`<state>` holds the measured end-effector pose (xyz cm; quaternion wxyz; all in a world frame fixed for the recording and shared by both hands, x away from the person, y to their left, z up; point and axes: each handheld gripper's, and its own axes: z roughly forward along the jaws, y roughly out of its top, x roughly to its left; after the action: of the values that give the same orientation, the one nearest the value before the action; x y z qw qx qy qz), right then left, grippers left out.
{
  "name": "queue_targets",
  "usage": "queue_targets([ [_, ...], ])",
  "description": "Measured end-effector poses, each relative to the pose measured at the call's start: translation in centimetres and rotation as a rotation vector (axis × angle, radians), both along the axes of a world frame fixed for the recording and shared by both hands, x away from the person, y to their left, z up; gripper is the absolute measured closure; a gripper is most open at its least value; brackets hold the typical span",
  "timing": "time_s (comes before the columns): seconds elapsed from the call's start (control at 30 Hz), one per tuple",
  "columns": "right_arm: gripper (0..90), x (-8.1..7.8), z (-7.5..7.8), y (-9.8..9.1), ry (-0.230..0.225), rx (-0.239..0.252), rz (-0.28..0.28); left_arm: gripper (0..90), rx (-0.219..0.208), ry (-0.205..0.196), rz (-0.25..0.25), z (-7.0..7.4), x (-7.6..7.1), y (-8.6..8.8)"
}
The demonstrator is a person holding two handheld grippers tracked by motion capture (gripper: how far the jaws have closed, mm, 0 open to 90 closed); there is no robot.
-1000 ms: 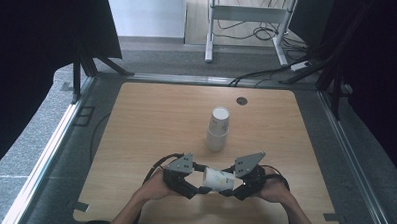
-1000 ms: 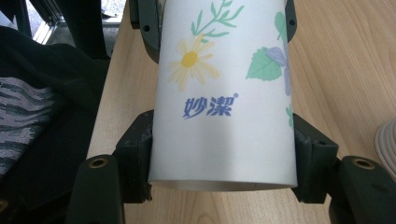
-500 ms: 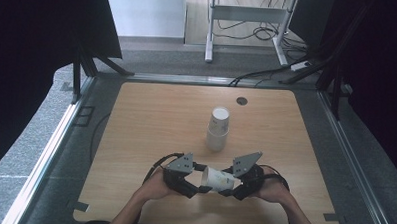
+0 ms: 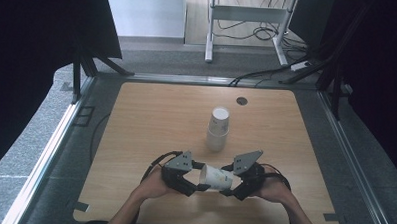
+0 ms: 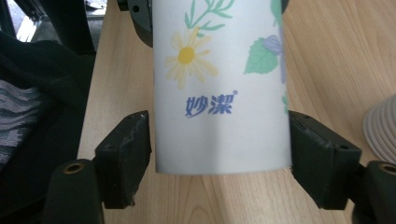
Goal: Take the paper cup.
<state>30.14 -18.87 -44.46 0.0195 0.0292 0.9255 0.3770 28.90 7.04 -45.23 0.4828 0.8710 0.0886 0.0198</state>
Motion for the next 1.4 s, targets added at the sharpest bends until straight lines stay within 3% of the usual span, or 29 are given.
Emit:
queue_targets([
  [0.1,20.9,-0.1,0.2,-0.1,-0.002,-0.034,-0.010,31.4,0.057,-0.013,-0.003,0.5,0.0,-0.2],
  [0.13,20.9,-0.1,0.2,-0.1,-0.002,-0.034,-0.010,31.4,0.057,-0.013,-0.003,0.5,0.0,-0.2],
  [0.17,20.4,-0.1,0.2,0.0,0.000,-0.050,-0.010,31.4,0.094,-0.027,-0.005,0.8,-0.1,-0.4],
  [0.3,19.8,-0.2,0.4,0.1,-0.002,-0.073,-0.010,31.4,0.139,-0.037,-0.004,1.4,-0.1,-0.7],
  [0.33,19.8,-0.3,0.5,0.3,-0.004,-0.091,-0.013,31.4,0.183,-0.052,-0.007,1.8,0.0,-1.0],
  [0.37,19.8,-0.3,0.5,0.3,-0.004,-0.091,-0.013,31.4,0.183,-0.052,-0.007,1.8,0.0,-1.0],
  [0.57,20.2,-0.4,1.0,1.3,-0.027,-0.173,-0.014,31.4,0.300,-0.075,-0.030,3.2,0.2,-2.3],
  [0.73,21.0,-0.2,0.9,1.9,-0.035,-0.236,-0.016,31.4,0.372,-0.096,-0.053,4.0,0.3,-3.2],
  [0.87,21.9,-0.1,0.6,2.5,-0.034,-0.263,-0.007,31.4,0.413,-0.095,-0.057,4.4,0.3,-3.8],
  [0.93,22.3,-0.1,0.6,2.8,-0.041,-0.277,-0.008,31.4,0.454,-0.105,-0.069,4.6,0.4,-4.3],
  [1.17,24.3,0.1,0.5,3.8,-0.051,-0.321,-0.003,31.4,0.503,-0.111,-0.081,5.0,0.4,-4.9],
  [1.4,26.7,0.1,0.3,4.2,-0.043,-0.328,0.014,31.4,0.551,-0.118,-0.087,5.2,0.3,-5.5],
])
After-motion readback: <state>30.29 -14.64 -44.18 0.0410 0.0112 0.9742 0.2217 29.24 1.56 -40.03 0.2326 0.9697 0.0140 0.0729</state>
